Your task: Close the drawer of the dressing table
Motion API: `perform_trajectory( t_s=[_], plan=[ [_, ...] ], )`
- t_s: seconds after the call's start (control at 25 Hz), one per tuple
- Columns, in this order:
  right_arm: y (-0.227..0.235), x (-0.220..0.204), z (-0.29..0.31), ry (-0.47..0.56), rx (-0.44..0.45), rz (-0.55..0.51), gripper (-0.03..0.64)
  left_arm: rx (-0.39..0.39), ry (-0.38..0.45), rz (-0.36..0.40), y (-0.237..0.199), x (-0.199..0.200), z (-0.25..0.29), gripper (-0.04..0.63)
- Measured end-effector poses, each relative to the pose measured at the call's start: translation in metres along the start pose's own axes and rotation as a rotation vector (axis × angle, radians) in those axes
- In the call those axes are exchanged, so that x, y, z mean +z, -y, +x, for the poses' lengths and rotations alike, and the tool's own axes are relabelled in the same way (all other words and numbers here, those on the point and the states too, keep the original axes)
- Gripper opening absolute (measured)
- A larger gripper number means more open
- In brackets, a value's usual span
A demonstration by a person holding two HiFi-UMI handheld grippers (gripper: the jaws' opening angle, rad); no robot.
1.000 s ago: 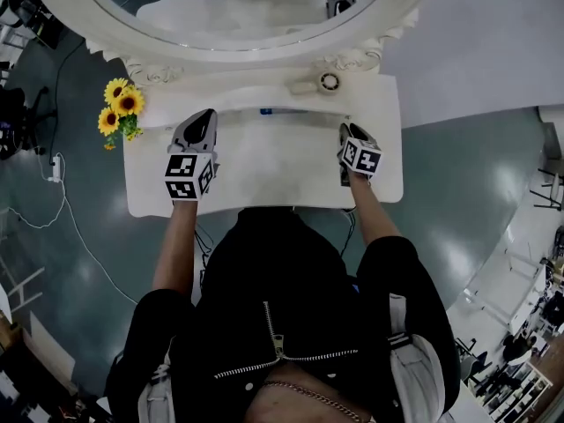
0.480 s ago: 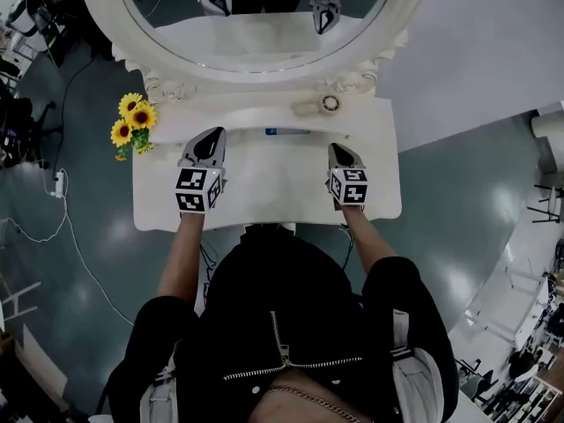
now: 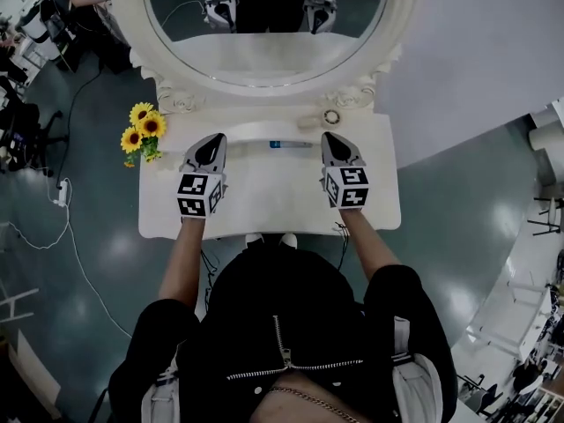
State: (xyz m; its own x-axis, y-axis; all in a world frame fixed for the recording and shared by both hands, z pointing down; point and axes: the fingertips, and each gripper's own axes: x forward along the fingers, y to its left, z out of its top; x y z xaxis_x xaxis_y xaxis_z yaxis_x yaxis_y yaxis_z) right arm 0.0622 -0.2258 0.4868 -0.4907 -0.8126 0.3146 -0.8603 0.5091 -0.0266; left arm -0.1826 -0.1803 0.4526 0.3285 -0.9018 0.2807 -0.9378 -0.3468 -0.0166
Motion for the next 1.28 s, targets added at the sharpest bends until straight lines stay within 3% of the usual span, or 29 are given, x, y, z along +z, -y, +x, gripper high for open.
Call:
perform_trajectory(
  t_s=[0.4,1.28],
  plan=[
    [-0.021,0.065,-0.016,0.136,0.025,-0.04,0.003,0.019,0.04,0.007,-0.006,0.016,-0.011,0.021],
    [-0.018,0.043,-0.017,0.121,0.02,-0.006,0.003,0.003,0.019,-0.004,0.003,0.006,-0.009,0.021]
  ],
)
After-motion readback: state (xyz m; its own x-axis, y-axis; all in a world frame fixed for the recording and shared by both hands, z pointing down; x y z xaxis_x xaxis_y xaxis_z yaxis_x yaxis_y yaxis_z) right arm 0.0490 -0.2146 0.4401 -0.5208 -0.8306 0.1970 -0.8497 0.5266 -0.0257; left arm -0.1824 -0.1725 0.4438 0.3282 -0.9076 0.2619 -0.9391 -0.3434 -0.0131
